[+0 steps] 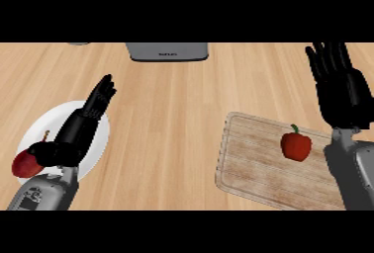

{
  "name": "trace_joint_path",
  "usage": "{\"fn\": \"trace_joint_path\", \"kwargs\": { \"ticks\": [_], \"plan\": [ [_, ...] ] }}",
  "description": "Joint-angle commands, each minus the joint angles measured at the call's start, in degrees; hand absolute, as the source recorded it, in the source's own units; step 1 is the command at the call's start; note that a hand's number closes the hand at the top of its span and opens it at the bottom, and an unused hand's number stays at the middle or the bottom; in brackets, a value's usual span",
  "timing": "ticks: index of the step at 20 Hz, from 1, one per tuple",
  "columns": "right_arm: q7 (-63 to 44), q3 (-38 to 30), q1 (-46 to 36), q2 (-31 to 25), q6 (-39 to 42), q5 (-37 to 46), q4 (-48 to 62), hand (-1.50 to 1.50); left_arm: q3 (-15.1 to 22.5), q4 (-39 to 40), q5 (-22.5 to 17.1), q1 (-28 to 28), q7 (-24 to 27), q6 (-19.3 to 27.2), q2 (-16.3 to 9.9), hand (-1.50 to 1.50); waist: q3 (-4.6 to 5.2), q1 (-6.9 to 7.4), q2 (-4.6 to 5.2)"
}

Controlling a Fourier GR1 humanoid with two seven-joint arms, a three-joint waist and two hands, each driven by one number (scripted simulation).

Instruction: Pick the bell pepper from the cutting board and place it in the pan

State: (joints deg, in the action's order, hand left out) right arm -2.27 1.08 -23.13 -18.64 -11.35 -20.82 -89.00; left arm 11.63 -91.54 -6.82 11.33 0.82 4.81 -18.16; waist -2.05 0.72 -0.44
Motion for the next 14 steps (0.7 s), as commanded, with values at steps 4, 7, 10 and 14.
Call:
{"fn": "trace_joint_path", "kwargs": {
  "ticks": [4, 7, 10, 14],
  "plan": [
    [0.7, -7.7, -2.7, -9.7, 11.9, -6.3, -0.9, 1.5, -6.9, 2.4, -2.1, -1.9, -4.7, 4.3, 0.0, 0.0, 2.03, -0.52, 0.46],
    [0.8, -4.1, 5.5, -18.9, 10.2, 8.6, 0.9, 1.5, -9.1, 2.6, -6.0, -2.8, -9.0, 5.5, 1.4, 0.0, 2.28, -1.56, 0.72],
    [10.6, -8.1, 14.5, -20.4, 8.2, 12.8, -4.9, 1.5, -10.1, 2.0, -6.5, -4.6, -10.0, 6.7, 1.8, 0.0, 2.03, -3.79, -0.2],
    [13.4, -11.4, 30.2, -22.2, 8.6, 14.7, -11.8, -1.5, -12.6, 1.0, -7.5, -4.8, -10.8, 5.5, -0.6, 0.0, 2.07, -3.97, -0.27]
  ]
}}
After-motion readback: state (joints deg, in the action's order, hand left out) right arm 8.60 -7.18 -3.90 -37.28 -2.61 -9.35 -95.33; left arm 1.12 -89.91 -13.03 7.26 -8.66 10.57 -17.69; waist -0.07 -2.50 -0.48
